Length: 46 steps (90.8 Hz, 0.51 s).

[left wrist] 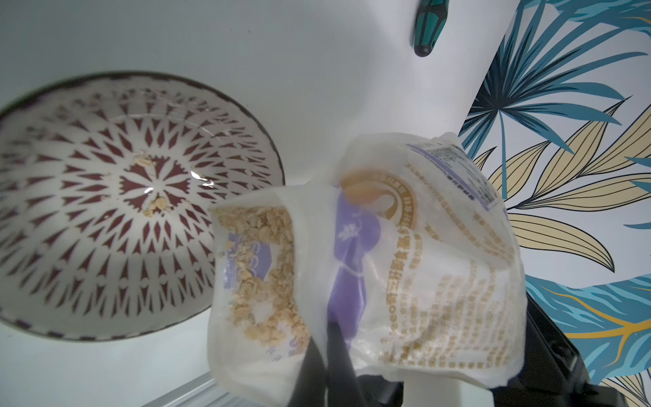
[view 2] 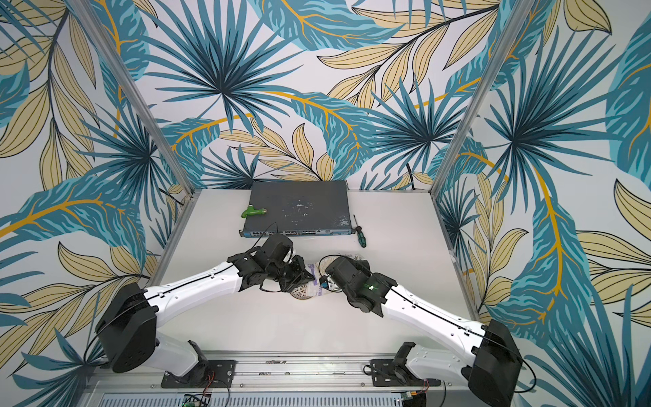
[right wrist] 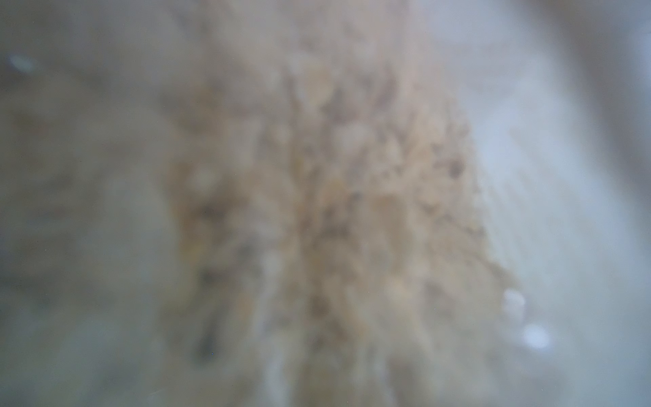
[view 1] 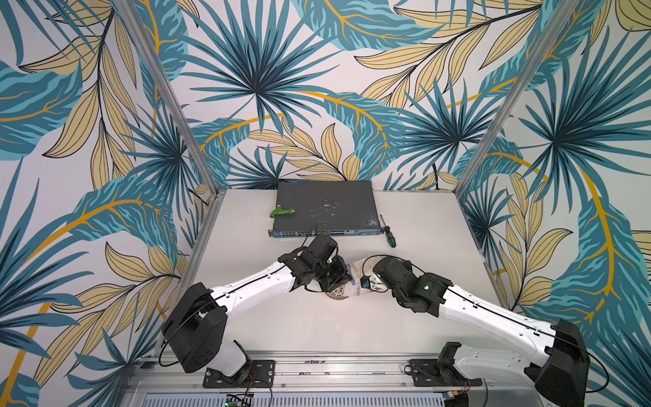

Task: Pour the oats into the breakfast bowl
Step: Pour the oats into the bowl.

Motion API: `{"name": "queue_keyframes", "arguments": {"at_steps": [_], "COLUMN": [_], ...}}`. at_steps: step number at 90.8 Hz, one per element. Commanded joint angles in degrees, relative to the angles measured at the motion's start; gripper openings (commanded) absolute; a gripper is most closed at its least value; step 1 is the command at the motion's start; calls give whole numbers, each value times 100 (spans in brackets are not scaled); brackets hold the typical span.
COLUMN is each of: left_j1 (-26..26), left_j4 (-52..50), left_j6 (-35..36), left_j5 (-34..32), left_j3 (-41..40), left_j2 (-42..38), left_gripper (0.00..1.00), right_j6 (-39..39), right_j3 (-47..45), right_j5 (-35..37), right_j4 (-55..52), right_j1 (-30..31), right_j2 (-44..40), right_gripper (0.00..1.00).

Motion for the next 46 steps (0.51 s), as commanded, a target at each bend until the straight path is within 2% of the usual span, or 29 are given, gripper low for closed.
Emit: {"name": "queue_keyframes", "arguments": {"at_steps": [1,46], "left_j1": [235,352], "left_j4": [-653,-661], "left_j6": [238,467], "left_j5": [-673,-618], "left_j3": [-25,78], "left_j2": [251,432], "left_gripper": [0,0], "right_j6": [167,-162], "right_j3": [420,243], "right_j5": [615,865], "right_j4": [535,1060], "right_j1": [28,37], "right_j2": [-201,-156], "right_gripper": [0,0]}}
